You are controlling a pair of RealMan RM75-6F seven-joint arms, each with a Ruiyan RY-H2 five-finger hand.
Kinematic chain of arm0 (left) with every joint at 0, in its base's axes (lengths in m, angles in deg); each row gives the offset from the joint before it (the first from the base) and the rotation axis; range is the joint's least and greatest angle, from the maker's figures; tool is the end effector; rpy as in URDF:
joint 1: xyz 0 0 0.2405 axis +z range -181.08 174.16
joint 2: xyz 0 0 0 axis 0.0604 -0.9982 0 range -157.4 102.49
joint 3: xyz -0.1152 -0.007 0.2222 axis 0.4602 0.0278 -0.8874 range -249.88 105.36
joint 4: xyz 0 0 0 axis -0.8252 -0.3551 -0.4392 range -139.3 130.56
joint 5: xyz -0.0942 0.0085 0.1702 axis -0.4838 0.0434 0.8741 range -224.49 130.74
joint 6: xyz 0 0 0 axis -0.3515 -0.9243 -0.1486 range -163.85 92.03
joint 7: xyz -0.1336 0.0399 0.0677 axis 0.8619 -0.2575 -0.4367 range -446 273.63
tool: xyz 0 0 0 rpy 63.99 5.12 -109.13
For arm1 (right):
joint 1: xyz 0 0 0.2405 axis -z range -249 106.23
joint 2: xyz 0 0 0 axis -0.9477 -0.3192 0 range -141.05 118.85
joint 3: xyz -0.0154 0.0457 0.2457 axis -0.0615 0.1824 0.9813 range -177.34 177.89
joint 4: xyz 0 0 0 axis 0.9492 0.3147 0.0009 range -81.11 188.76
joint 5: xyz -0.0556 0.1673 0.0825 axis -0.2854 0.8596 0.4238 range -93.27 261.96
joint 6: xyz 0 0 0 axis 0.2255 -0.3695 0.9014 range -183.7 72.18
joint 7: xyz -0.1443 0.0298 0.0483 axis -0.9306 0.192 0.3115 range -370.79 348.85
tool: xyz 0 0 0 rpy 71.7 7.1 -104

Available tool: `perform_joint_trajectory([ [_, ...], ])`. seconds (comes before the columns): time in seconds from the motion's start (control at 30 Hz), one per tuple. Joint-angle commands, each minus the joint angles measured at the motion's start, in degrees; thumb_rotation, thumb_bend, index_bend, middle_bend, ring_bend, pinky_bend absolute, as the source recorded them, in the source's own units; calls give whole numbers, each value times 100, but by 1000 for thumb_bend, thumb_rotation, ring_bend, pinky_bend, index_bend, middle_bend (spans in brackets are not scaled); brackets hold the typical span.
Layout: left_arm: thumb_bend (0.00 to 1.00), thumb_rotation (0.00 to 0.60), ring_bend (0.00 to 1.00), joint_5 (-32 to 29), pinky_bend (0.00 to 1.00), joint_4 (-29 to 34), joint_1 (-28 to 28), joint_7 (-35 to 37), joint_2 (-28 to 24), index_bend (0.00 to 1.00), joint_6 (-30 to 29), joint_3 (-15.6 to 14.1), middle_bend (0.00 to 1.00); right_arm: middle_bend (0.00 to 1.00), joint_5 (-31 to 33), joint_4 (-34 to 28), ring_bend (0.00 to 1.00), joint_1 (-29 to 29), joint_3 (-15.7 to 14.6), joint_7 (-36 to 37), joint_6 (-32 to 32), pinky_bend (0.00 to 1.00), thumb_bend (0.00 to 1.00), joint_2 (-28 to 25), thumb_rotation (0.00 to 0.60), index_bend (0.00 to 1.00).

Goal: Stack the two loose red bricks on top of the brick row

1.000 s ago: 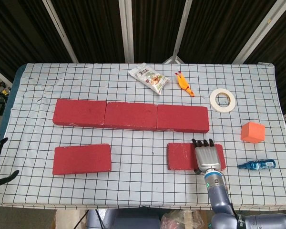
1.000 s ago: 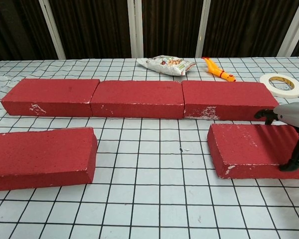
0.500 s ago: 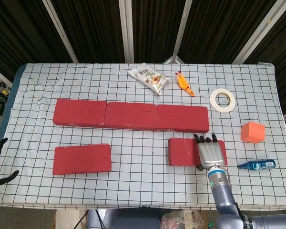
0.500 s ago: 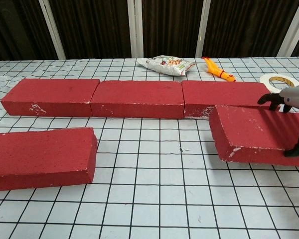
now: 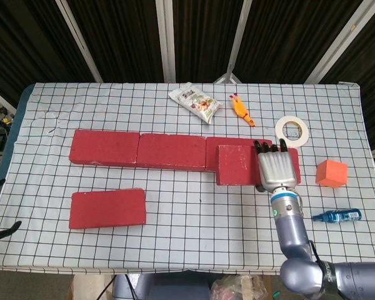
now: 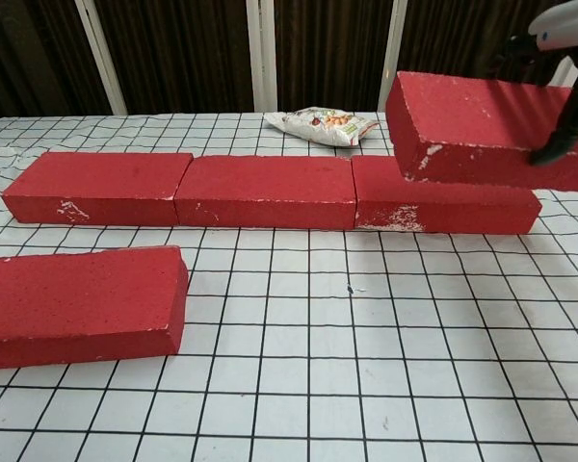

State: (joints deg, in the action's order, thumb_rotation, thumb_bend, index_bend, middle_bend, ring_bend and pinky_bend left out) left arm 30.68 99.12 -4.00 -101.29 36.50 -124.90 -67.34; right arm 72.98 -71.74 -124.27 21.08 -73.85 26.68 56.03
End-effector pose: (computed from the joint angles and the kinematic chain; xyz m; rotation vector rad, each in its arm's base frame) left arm -0.2928 0.1707 0.1774 -1.2134 -0.9017 -0.7598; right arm -0.0959 -0.3283 0.1206 1.5883 -0.9190 0.4604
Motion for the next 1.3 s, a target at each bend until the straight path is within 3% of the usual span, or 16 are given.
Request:
perform_joint_trajectory([
  [0.03, 0, 600, 0, -73, 76, 8, -4, -48, 19, 135, -8, 36, 21, 341, 969, 622, 202, -824, 462, -577, -49, 0, 187, 247, 600, 83],
  [0.33, 0, 600, 0, -232, 75, -15, -17, -162, 67, 135, -47, 110, 21, 341, 2360, 2573, 202, -2043, 734, -1540, -374, 0, 187, 1335, 600, 83],
  [0.53, 0, 600, 0, -475, 75, -62, -86, -259, 108, 135, 56, 198, 21, 341, 2863, 3559, 201, -2365, 835, -1874, -803, 0, 188, 1797, 600, 83],
  [1.3, 0, 600, 0, -648, 75, -92, -158, -256, 88, 136, 144, 214, 21, 341, 3177, 4807, 202, -2742, 1090, -2166, -1305, 0, 187, 2529, 600, 83],
])
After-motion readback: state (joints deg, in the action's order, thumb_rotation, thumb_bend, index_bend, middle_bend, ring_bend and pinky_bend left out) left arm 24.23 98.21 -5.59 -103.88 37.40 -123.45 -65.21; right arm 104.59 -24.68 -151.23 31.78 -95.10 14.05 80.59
